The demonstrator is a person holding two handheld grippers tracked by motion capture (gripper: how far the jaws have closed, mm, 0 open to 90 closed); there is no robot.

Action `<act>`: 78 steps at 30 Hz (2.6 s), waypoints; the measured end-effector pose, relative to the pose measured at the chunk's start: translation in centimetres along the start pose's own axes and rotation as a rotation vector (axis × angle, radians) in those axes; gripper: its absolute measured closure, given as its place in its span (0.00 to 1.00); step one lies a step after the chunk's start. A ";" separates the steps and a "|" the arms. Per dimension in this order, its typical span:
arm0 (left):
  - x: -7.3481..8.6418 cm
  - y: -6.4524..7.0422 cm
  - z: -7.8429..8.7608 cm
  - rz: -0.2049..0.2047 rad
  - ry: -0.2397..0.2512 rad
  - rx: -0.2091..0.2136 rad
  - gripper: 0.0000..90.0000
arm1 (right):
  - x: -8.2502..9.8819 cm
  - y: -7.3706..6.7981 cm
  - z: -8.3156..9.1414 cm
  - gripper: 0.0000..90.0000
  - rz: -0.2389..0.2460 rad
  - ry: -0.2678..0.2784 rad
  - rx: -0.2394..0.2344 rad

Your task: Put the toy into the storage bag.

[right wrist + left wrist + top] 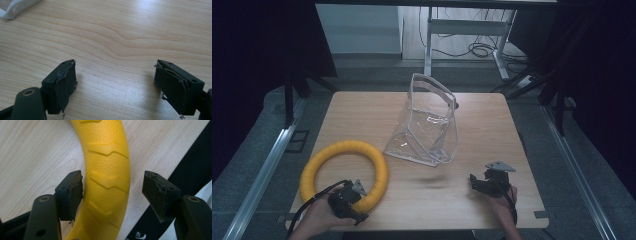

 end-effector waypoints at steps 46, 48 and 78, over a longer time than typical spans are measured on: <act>-2.9 -2.1 5.2 0.132 0.325 0.099 0.55 | 0.0 0.1 0.0 0.22 -0.013 -0.002 0.005; -3.0 -2.2 5.5 0.136 0.339 0.104 0.55 | 0.0 0.1 0.0 0.22 -0.013 -0.002 0.005; -4.1 -5.3 11.7 0.235 0.658 0.127 0.56 | -0.1 0.2 -0.1 0.22 -0.014 0.001 0.010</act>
Point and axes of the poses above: each handheld gripper's, and its own axes: z roughly backward along the jaws, x roughly out of its underside, y roughly to its right, the point moved 8 cm from there along -z, roughly forward along the jaws, and after that the axes turned 5 degrees about x, right-handed, at the moved point
